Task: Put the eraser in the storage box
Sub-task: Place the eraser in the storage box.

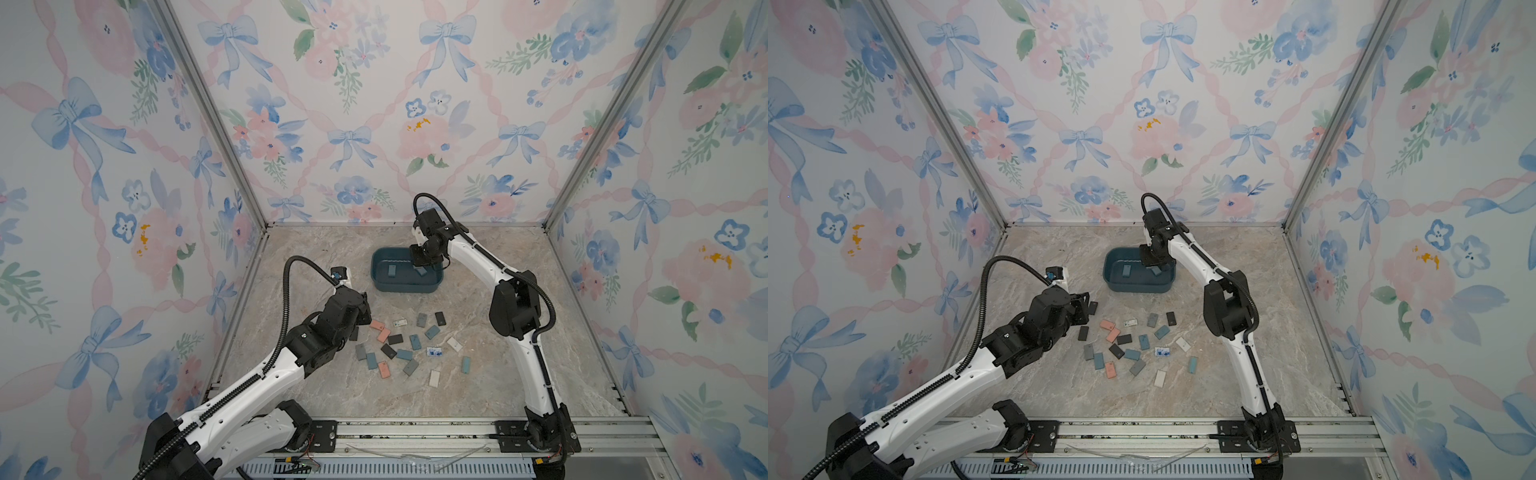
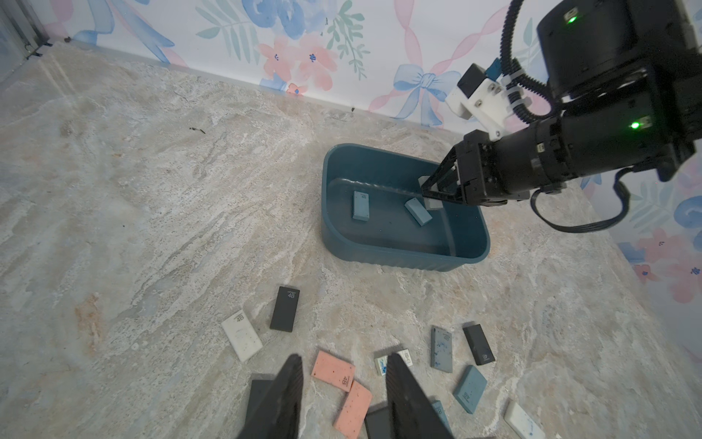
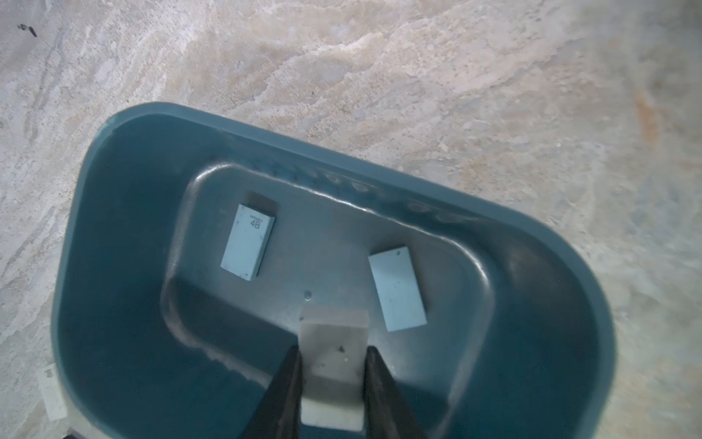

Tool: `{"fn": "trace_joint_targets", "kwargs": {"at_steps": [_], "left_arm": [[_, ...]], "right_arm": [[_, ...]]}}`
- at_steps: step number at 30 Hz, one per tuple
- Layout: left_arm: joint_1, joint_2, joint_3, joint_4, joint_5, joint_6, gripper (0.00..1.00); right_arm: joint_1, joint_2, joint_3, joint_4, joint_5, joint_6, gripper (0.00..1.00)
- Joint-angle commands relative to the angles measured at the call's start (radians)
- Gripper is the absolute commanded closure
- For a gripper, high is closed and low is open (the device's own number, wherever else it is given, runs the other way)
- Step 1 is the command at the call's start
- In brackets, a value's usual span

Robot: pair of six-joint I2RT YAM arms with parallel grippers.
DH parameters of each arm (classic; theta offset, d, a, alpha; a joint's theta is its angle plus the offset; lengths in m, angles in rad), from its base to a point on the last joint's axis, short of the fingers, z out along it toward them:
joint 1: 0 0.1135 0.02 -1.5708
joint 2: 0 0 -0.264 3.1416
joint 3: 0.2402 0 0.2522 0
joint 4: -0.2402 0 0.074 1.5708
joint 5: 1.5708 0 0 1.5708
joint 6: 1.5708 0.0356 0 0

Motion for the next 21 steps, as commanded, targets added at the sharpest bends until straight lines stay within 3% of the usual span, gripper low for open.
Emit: {"fn": "trace_joint_targets", "kwargs": {"at_steps": [1, 6, 21], "left_arm": [[-0.002, -0.019, -0.014, -0.004, -0.017, -0.017, 0.61], [0.0, -0.027, -0.015, -0.005, -0.019, -0.018, 0.61], [0.0, -0.048, -0.017, -0.009, -0.014, -0.035, 0.61]], "right_arm": [[0.018, 0.067, 0.11, -0.088, -0.017, -0.012, 0.71], [0.023, 0.131, 0.18, -0.1, -0.024, 0.004, 0.7], [0.022, 0.191, 0.186, -0.087, -0.001, 0.042, 0.66]]}}
